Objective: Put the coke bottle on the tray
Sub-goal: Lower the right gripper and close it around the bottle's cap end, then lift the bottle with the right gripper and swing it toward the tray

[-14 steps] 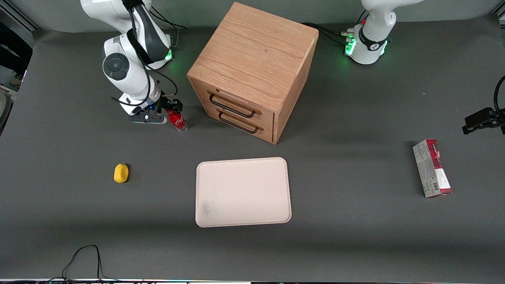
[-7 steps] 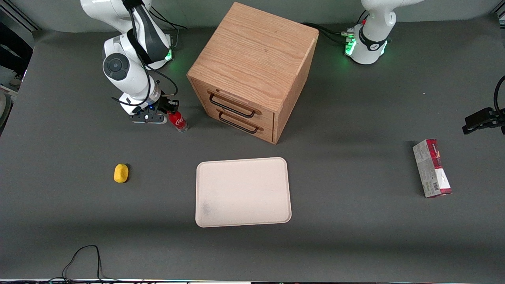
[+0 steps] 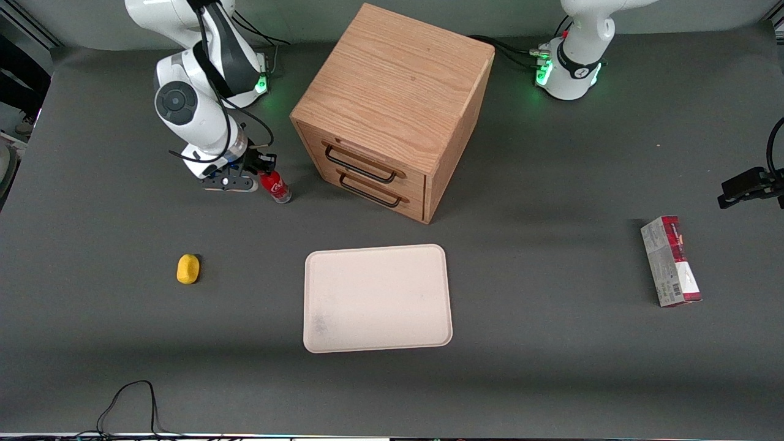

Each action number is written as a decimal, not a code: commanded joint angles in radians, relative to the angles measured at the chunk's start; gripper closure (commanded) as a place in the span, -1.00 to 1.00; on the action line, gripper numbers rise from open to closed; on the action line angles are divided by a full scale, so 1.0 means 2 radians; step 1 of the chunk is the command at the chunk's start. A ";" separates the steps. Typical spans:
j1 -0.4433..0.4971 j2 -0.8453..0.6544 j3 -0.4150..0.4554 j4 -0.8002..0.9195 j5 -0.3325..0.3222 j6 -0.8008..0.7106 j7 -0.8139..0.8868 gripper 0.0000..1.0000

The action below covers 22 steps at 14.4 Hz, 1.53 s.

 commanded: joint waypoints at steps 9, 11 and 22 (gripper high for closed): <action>-0.018 0.078 -0.054 0.385 0.004 -0.319 -0.007 1.00; -0.018 0.119 -0.058 0.455 0.002 -0.361 -0.006 1.00; 0.044 0.352 -0.051 0.719 -0.031 -0.381 0.109 1.00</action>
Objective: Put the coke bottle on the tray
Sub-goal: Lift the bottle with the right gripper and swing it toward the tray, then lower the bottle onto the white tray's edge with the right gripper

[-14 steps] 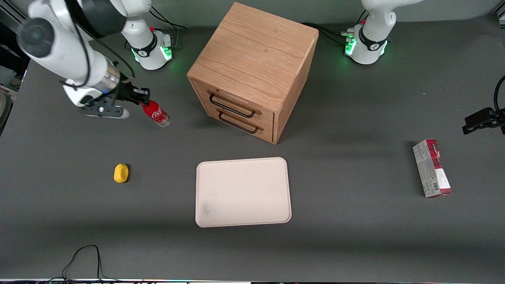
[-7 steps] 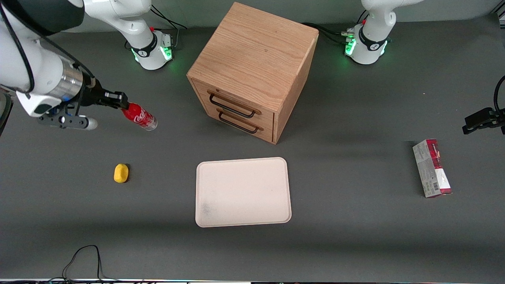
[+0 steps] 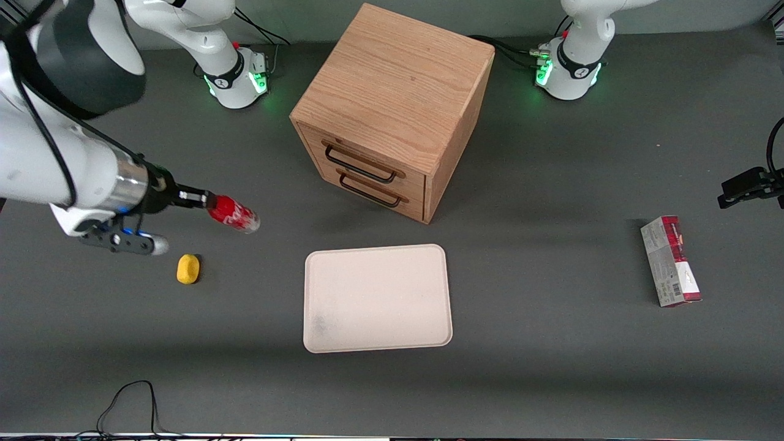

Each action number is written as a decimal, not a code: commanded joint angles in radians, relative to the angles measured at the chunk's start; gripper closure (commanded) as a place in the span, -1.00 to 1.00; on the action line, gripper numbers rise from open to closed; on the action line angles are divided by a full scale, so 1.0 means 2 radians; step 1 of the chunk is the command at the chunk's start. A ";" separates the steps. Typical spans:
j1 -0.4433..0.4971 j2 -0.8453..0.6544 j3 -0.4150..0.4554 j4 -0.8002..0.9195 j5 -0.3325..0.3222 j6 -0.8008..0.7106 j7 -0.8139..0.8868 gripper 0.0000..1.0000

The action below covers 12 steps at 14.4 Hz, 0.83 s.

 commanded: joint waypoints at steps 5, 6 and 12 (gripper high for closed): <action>0.079 0.111 0.001 0.115 -0.039 0.023 0.073 1.00; 0.082 0.119 0.001 0.115 -0.045 0.027 0.073 1.00; 0.082 0.176 -0.002 0.116 -0.068 0.149 0.090 1.00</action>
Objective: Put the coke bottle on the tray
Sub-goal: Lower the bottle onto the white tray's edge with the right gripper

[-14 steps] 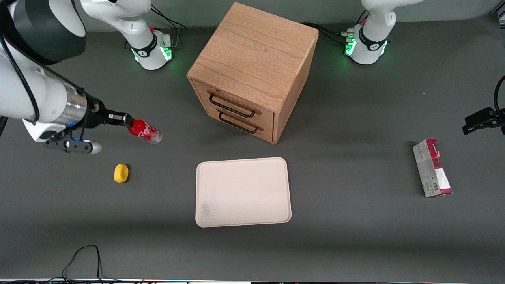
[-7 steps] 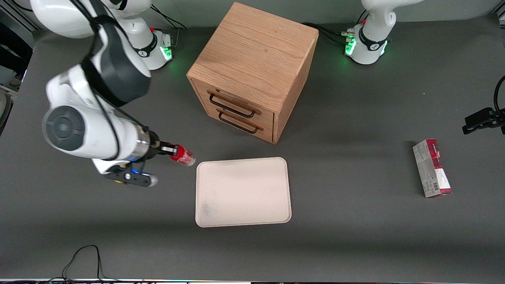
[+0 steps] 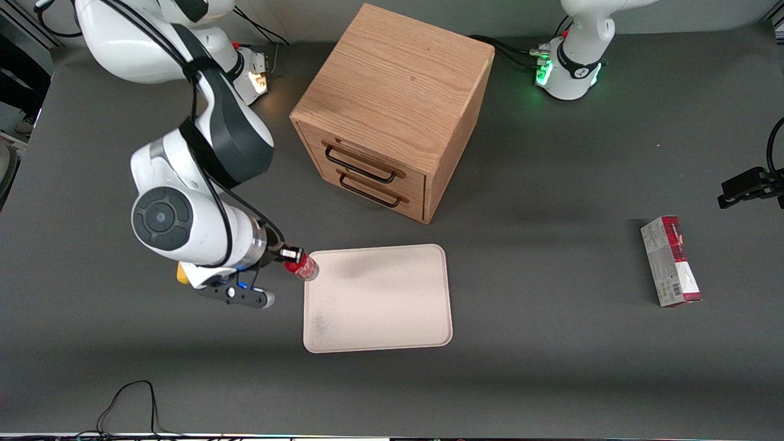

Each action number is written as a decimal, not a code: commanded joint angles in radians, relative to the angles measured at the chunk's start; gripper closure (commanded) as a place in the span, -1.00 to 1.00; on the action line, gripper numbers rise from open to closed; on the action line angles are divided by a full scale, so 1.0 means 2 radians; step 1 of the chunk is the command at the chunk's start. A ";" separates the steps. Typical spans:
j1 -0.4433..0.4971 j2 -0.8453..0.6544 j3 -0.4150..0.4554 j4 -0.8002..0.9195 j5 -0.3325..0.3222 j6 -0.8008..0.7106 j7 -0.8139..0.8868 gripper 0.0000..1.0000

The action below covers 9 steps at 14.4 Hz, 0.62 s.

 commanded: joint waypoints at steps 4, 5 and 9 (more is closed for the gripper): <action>0.001 0.066 -0.001 0.029 -0.027 0.100 0.023 1.00; 0.001 0.072 -0.002 0.029 -0.027 0.113 0.024 1.00; 0.001 0.089 -0.008 0.028 -0.028 0.136 0.023 1.00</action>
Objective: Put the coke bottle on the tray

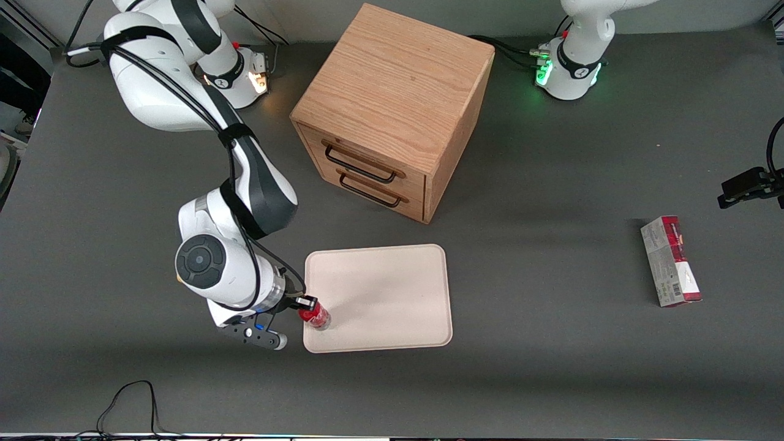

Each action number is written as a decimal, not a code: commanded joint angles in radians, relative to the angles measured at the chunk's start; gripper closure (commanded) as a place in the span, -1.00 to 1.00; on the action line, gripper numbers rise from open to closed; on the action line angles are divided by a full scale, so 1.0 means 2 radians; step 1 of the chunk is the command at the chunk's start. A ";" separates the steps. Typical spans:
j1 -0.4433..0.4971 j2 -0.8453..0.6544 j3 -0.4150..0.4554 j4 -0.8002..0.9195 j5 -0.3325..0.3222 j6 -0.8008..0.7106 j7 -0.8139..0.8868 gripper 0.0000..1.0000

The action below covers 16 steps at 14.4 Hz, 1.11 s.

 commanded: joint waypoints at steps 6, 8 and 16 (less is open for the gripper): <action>0.002 0.024 0.002 0.021 -0.023 -0.003 0.014 1.00; 0.002 0.026 0.002 0.021 -0.023 -0.003 0.015 -0.13; -0.003 -0.008 0.002 0.012 -0.026 -0.059 -0.003 -1.00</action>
